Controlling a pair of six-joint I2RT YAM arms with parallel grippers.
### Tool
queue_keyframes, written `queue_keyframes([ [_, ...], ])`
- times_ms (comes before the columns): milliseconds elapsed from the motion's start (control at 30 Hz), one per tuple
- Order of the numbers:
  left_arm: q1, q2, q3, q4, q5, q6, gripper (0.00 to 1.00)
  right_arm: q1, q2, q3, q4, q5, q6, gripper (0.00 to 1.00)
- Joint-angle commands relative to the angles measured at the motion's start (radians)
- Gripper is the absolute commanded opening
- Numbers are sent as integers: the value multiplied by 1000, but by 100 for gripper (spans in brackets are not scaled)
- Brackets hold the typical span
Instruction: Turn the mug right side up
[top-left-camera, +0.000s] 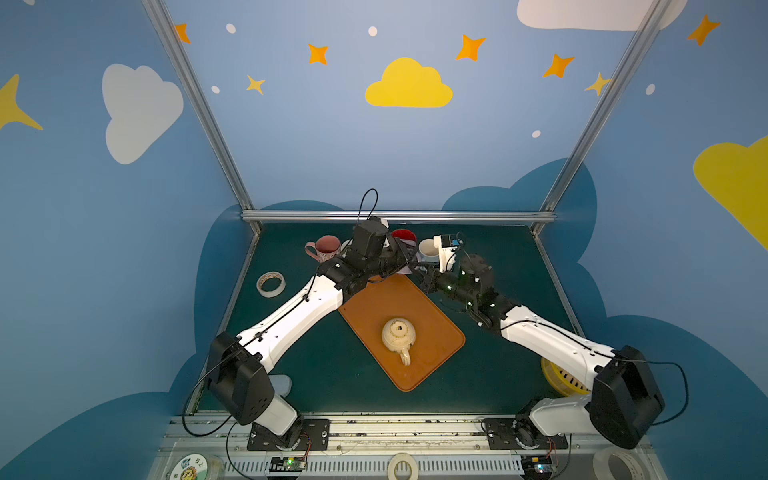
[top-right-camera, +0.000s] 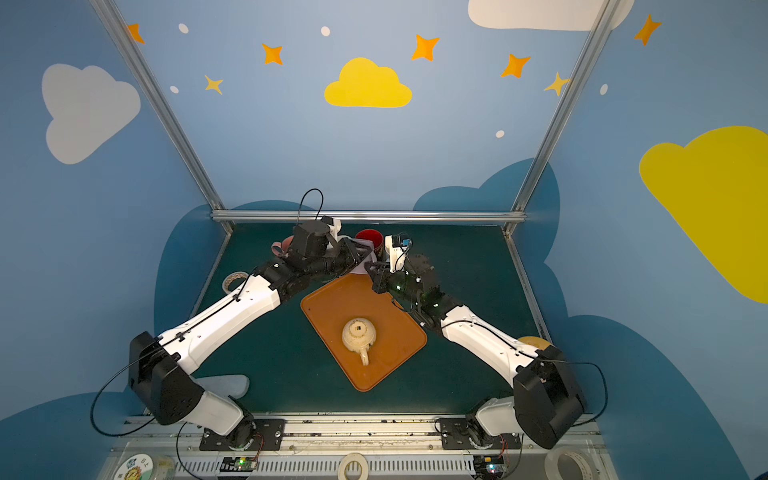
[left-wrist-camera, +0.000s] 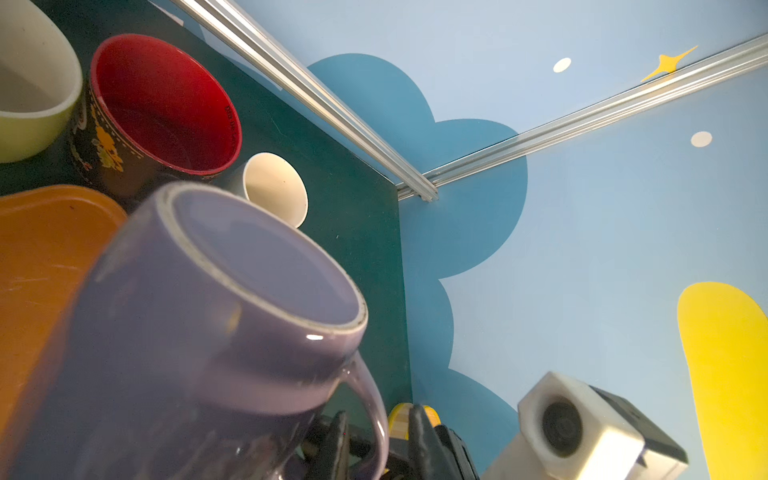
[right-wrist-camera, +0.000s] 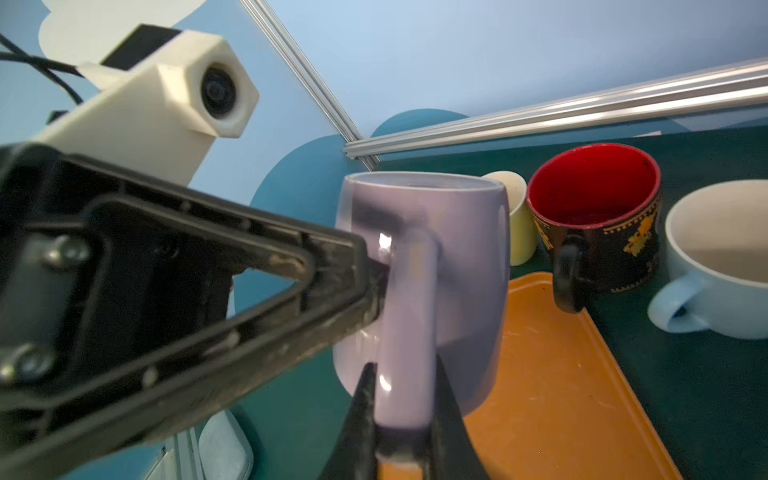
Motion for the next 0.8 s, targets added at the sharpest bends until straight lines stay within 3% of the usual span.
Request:
queue_keyframes([
  [0,-4,-12,-42,41,10,-7,31,0,-60,6,8,-47,-39,0],
  [100,-1,-21,-46,23,11,31,39,0,-74,12,-54,-72,-62,0],
  [333,59,-106,-41,-30,61,251,57,-28,-102,93,-317,-142,-179,0],
  [500,133,-177,-5,-78,96,446,62,-81,-89,177,-480,-255,-277,0],
  [667,215,-171,86,-151,304,729,64,-118,18,395,-802,-424,-479,0],
  [767,246,-116,173,-302,445,972,67,-133,64,509,-940,-468,-586,0],
])
